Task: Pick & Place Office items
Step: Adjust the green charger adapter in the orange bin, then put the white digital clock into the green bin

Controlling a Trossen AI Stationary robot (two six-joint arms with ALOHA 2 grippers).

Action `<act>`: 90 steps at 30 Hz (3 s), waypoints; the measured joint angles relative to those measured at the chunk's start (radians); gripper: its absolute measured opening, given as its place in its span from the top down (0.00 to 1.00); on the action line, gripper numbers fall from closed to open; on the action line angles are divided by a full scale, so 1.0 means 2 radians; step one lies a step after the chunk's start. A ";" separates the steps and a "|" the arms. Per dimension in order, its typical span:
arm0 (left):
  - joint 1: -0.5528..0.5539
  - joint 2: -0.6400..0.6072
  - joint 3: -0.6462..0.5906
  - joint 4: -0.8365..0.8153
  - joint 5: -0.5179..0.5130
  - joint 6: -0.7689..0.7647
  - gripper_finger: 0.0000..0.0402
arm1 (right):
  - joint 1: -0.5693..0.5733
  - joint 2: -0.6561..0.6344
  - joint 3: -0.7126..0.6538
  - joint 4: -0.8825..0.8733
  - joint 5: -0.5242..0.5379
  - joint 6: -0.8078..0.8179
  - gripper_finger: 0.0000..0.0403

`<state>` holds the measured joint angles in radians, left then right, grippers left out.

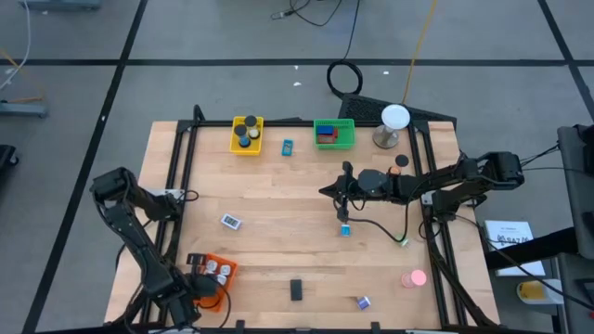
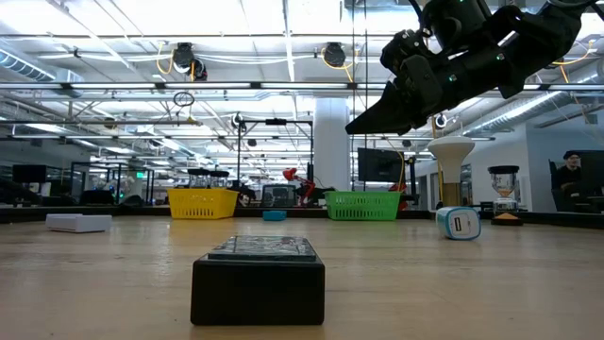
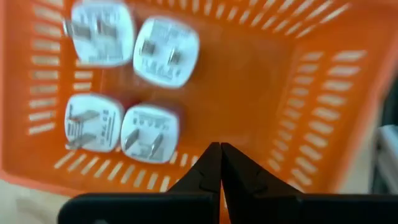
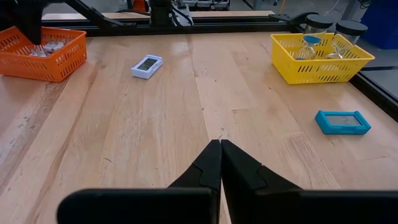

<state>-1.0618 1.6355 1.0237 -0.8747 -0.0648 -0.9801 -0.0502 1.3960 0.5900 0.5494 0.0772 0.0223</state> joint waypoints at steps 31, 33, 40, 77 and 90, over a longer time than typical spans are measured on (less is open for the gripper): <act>0.049 0.018 0.000 0.047 -0.063 0.085 0.98 | 0.000 0.000 0.000 0.000 0.000 0.000 1.00; 0.049 0.018 0.000 0.047 -0.052 0.085 0.98 | 0.000 0.000 0.000 0.000 0.000 0.000 1.00; 0.035 0.000 0.000 0.047 -0.013 0.073 0.98 | 0.000 0.000 0.000 0.000 0.000 0.000 1.00; 0.402 -0.278 -0.194 0.074 -0.042 0.353 0.47 | 0.010 0.000 0.000 0.000 0.000 -0.006 1.00; 0.401 -0.137 -0.194 0.112 -0.035 0.442 0.24 | 0.010 0.000 0.000 -0.001 0.000 -0.008 1.00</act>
<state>-0.2588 1.3624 0.6357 -0.6511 -0.1352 -0.0953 -0.0307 1.3964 0.5903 0.5468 0.0769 0.0067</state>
